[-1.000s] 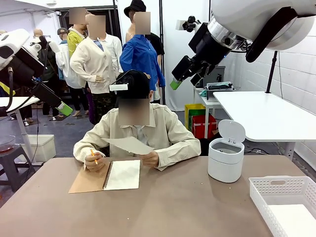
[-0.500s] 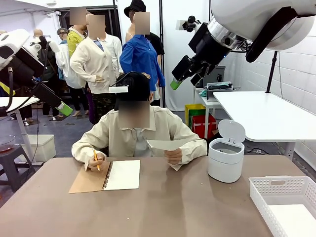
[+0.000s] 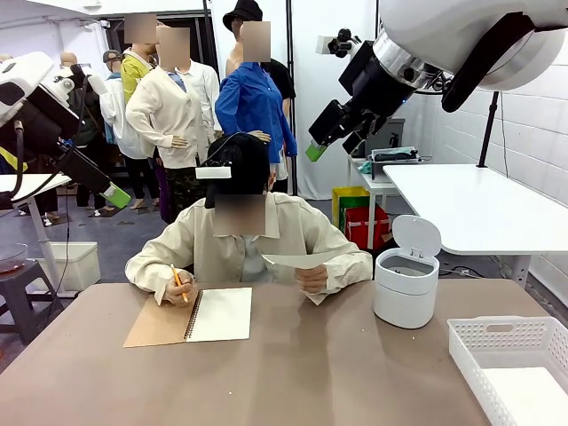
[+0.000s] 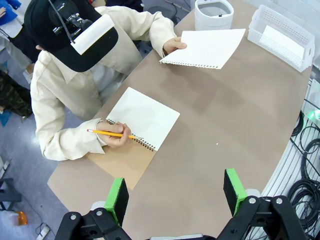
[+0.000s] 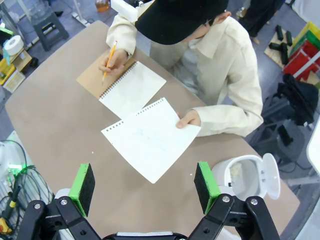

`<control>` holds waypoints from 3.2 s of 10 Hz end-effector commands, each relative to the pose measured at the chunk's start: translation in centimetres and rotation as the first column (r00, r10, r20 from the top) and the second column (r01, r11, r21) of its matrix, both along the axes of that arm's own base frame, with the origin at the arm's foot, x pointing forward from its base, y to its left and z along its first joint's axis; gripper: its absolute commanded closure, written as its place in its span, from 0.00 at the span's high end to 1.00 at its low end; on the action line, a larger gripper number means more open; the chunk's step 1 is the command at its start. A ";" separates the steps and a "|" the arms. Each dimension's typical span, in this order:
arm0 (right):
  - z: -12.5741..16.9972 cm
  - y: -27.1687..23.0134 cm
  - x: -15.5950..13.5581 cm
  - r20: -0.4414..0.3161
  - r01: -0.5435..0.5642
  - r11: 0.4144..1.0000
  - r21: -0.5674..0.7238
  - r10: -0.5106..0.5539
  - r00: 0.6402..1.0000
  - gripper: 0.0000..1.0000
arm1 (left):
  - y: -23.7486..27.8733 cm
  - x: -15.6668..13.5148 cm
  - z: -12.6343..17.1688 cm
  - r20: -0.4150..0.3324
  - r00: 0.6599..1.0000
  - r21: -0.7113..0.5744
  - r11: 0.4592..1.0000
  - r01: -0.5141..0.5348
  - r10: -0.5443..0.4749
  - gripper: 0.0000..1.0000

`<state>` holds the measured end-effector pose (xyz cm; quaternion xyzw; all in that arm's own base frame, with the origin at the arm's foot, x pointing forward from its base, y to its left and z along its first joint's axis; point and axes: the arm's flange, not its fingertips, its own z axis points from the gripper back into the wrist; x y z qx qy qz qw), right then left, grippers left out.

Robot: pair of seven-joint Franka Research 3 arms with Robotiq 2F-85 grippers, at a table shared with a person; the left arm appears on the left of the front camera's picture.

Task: Sort the paper based on its condition.
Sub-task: If a person hands you a paper, place it in the Organizing basket , and if it's crumpled, put it in the Trash can.

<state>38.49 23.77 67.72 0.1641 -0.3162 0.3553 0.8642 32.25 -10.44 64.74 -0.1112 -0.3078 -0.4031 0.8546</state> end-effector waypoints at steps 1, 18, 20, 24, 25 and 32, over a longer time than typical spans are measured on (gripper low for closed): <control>0.0 0.0 0.0 0.001 0.000 1.000 0.001 0.000 1.000 1.00 | 0.1 0.0 0.0 0.000 1.000 -0.002 1.000 0.000 0.000 1.00; -13.7 -3.8 6.1 -0.692 0.314 0.945 -0.090 -0.286 0.663 1.00 | 0.1 0.0 0.0 0.000 1.000 -0.002 1.000 0.000 0.000 1.00; -13.7 -3.8 6.1 -0.692 0.314 0.945 -0.090 -0.286 0.663 1.00 | 0.1 0.0 0.0 0.000 1.000 -0.002 1.000 0.000 0.000 1.00; -17.6 -3.8 11.5 -0.873 0.481 0.874 -0.071 -0.287 0.394 1.00 | 0.1 0.0 0.0 0.000 1.000 -0.002 1.000 0.000 0.000 1.00; -18.4 -3.8 12.1 -0.892 0.494 0.865 -0.092 -0.292 0.344 1.00 | 0.1 0.0 0.0 0.000 1.000 -0.002 1.000 0.000 0.000 1.00; -24.1 -5.5 14.9 -0.981 0.694 0.712 -0.108 -0.191 0.044 1.00 | 0.1 0.0 0.0 0.000 1.000 -0.002 1.000 0.000 0.000 1.00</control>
